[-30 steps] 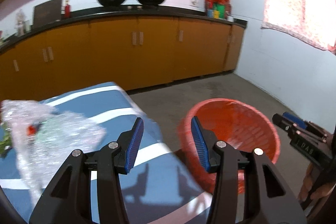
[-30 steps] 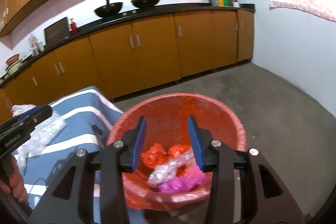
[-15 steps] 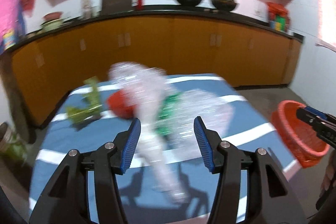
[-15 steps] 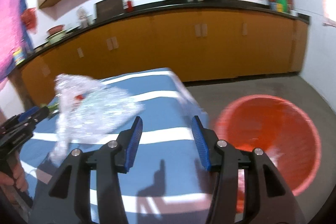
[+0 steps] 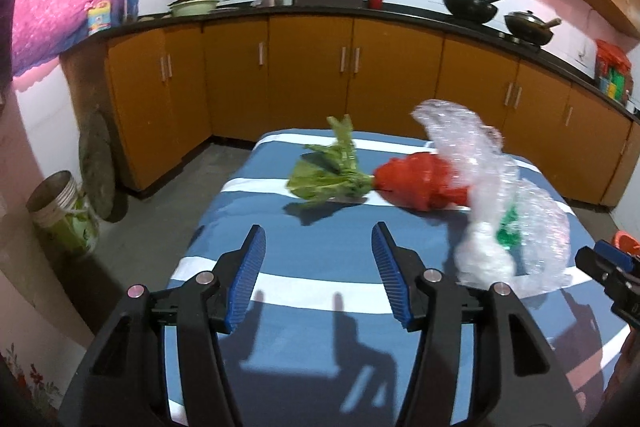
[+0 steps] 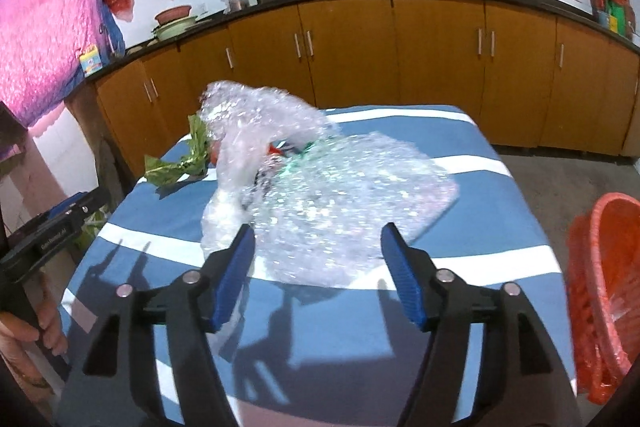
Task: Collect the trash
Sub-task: 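Return to the table and grasp the bubble wrap with the right tool, then grasp a clear bag with the left tool while the right holds the bubble wrap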
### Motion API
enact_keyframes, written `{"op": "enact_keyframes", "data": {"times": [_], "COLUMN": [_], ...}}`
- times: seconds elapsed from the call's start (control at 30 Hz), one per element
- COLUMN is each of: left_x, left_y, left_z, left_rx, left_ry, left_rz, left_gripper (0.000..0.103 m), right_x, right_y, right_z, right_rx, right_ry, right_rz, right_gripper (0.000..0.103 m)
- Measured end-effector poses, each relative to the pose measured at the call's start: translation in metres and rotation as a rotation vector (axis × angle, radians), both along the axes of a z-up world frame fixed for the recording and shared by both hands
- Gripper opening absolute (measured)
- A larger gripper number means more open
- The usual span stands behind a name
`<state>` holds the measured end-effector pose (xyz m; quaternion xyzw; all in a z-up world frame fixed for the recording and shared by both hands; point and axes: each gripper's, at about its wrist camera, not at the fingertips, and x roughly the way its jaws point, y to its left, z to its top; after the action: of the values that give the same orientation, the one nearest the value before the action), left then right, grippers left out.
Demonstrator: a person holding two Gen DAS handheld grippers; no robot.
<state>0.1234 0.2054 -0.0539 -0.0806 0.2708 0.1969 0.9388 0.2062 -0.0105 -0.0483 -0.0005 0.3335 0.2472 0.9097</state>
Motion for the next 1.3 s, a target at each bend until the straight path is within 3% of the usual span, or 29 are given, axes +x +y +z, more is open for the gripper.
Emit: {"op": "enact_keyframes", "data": {"times": [0.27,0.33,0.4,0.47,0.53,1.0,1.3], "left_x": [0.007,0.009,0.011,0.013,0.014,0.038,0.057], "left_y": [0.011,0.008,0.004,-0.002,-0.009,-0.077,-0.105], "left_z": [-0.007,-0.008,-0.009,-0.01,-0.01,-0.009,-0.028], "left_rx": [-0.017,-0.019,-0.018,-0.021,-0.027,-0.077,-0.085], "left_ry": [0.009,0.01,0.012,0.015,0.018,0.046,0.152], "left_rz": [0.005,-0.007,-0.021,-0.038,-0.062,-0.265,-0.32], "left_gripper": [0.056,0.056,0.056,0.056,0.056,0.062,0.062], "right_x": [0.015,0.018,0.021,0.023,0.022,0.023,0.019], "right_y": [0.024,0.024,0.023,0.021,0.018,-0.034,-0.046], "right_z": [-0.016,-0.02,-0.024,-0.026,-0.025,-0.021,-0.023], "right_rx": [-0.096,-0.105,-0.113,-0.109,-0.108,-0.085,-0.067], "right_ry": [0.005,0.018,0.037,0.049,0.041,0.015,0.025], "right_rz": [-0.01,-0.016,-0.02,-0.022,-0.025,-0.146,-0.143], "right_gripper": [0.068,0.056,0.035,0.022,0.019,0.013,0.013]}}
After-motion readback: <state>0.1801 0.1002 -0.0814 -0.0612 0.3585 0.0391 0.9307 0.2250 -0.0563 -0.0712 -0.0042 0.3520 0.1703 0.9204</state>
